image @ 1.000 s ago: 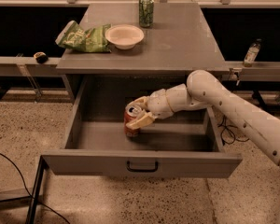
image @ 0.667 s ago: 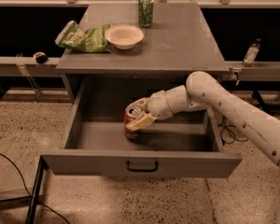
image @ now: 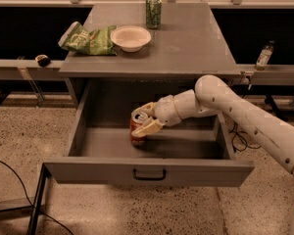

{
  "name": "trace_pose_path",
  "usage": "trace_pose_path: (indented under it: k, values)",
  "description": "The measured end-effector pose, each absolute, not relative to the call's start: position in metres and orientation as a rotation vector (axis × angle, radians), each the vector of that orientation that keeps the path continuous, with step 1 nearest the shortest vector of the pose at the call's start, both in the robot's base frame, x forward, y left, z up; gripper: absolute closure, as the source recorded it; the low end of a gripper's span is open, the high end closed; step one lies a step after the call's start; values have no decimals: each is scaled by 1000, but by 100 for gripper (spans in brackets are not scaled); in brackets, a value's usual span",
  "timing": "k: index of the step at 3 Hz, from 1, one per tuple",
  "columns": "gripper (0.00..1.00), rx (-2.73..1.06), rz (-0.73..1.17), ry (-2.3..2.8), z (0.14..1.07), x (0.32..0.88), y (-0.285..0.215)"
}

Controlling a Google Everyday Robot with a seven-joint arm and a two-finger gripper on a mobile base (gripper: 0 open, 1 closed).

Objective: Place coke can into top drawer

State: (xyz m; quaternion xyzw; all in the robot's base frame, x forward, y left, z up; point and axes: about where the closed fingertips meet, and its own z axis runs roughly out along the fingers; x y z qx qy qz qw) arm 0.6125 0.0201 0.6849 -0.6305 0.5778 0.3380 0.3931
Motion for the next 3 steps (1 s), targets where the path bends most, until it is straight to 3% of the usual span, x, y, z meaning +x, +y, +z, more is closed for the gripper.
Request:
trace_pose_path:
  k: [1, 3]
  values:
    - [0, -1600, 858, 1466, 685, 612, 20]
    - [0, -1695, 784, 1438, 738, 575, 2]
